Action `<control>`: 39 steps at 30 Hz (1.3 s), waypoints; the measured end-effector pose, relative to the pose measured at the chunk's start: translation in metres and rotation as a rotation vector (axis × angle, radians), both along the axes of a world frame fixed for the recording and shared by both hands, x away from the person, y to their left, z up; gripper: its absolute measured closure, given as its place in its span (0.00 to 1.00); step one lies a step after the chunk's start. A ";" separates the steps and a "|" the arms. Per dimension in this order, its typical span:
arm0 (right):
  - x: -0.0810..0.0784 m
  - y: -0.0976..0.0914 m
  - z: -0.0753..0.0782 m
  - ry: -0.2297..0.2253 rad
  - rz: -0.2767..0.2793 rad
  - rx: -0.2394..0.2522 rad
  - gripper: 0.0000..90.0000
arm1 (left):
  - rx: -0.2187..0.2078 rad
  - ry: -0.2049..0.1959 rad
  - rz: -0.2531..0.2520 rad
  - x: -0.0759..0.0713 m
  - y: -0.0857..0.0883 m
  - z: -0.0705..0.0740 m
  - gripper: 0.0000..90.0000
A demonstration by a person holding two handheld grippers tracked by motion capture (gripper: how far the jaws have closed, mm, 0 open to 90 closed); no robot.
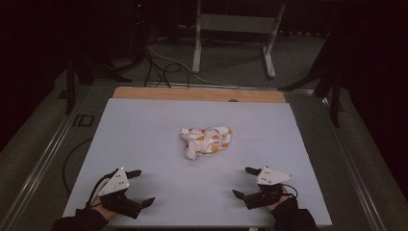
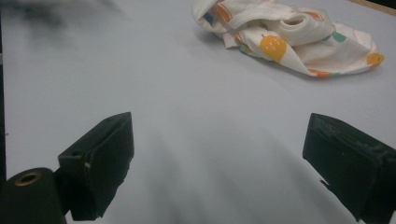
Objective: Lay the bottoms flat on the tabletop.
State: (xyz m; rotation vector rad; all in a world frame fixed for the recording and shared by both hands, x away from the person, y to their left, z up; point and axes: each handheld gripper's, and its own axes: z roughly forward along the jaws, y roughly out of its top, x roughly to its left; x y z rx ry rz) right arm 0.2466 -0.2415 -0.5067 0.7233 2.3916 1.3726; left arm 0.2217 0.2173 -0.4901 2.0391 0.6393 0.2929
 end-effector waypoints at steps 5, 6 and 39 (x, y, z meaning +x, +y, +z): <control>-0.001 0.001 0.001 0.007 0.009 -0.004 0.10 | 0.011 -0.004 -0.012 -0.001 -0.002 0.000 0.00; -0.001 0.002 0.001 0.004 0.011 -0.013 0.10 | 0.013 -0.004 -0.015 -0.001 -0.002 0.000 0.00; -0.008 0.013 0.030 0.024 0.073 0.000 0.10 | -0.033 0.018 -0.111 0.001 -0.016 0.016 0.00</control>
